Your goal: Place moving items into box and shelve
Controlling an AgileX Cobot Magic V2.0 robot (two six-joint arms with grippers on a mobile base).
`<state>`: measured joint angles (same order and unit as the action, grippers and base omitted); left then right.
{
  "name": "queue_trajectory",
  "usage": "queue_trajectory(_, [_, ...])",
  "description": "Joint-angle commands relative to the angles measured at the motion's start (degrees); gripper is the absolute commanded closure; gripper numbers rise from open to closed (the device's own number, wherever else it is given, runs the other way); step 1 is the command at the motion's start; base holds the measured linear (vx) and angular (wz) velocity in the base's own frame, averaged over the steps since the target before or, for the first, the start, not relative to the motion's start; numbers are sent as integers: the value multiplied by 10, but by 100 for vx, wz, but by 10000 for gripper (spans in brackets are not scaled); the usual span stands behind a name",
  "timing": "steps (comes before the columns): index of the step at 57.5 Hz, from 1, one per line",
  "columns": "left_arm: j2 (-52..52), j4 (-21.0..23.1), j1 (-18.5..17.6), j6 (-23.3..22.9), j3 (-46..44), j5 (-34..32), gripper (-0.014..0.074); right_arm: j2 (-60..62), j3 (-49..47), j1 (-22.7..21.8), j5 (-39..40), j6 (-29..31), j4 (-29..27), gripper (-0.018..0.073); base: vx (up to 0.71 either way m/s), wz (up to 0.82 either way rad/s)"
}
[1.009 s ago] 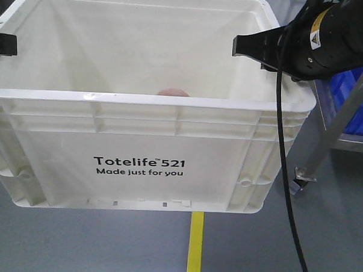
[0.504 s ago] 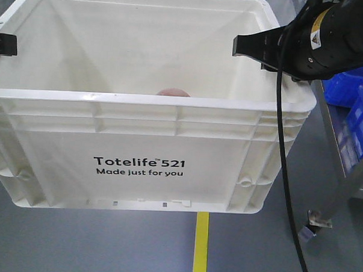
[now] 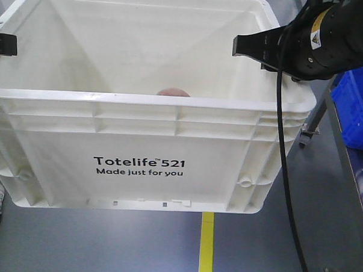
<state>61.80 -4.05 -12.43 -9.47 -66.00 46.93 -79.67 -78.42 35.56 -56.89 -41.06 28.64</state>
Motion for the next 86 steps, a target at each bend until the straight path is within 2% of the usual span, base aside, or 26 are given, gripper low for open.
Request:
queue_trajectory(1, [-19, 8, -5, 16, -25, -84, 467, 22, -26, 0, 60, 4, 56, 432, 46, -2])
queue_trajectory(86, [-19, 8, -5, 16, -25, -84, 467, 22, -26, 0, 61, 4, 56, 432, 47, -5])
